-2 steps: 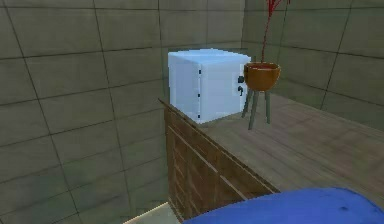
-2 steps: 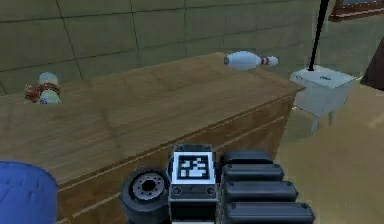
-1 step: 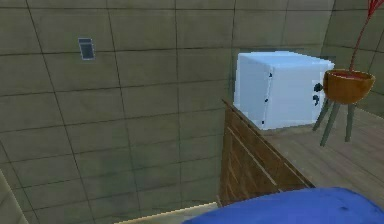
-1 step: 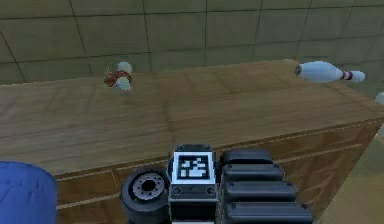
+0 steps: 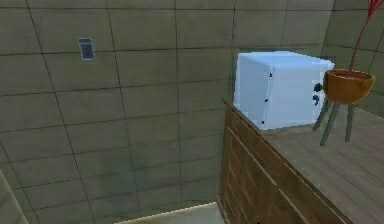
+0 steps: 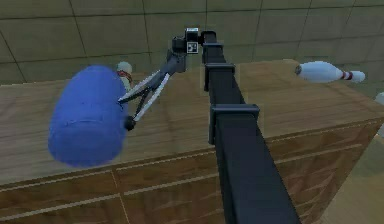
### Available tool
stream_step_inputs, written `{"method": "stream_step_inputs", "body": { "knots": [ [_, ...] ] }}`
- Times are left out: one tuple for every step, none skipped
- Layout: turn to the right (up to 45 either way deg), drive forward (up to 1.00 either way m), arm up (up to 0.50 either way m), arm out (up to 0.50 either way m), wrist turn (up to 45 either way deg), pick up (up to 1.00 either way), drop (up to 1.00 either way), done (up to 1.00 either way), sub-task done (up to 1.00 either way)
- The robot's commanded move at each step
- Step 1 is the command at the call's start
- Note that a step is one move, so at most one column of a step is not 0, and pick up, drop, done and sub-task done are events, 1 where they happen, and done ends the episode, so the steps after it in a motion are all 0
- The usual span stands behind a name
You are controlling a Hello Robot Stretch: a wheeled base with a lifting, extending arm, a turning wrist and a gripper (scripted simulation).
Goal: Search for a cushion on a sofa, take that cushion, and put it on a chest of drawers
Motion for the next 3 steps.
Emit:
{"method": "stream_step_inputs", "body": {
  "knots": [
    [0.0, 0.0, 0.0, 0.0, 45.0, 0.0, 0.0, 0.0, 0.0],
    [0.0, 0.0, 0.0, 0.0, 30.0, 0.0, 0.0, 0.0, 0.0],
    [0.0, 0.0, -0.12, 0.0, 0.0, 0.0, 0.0, 0.0, 0.0]
  ]
}}
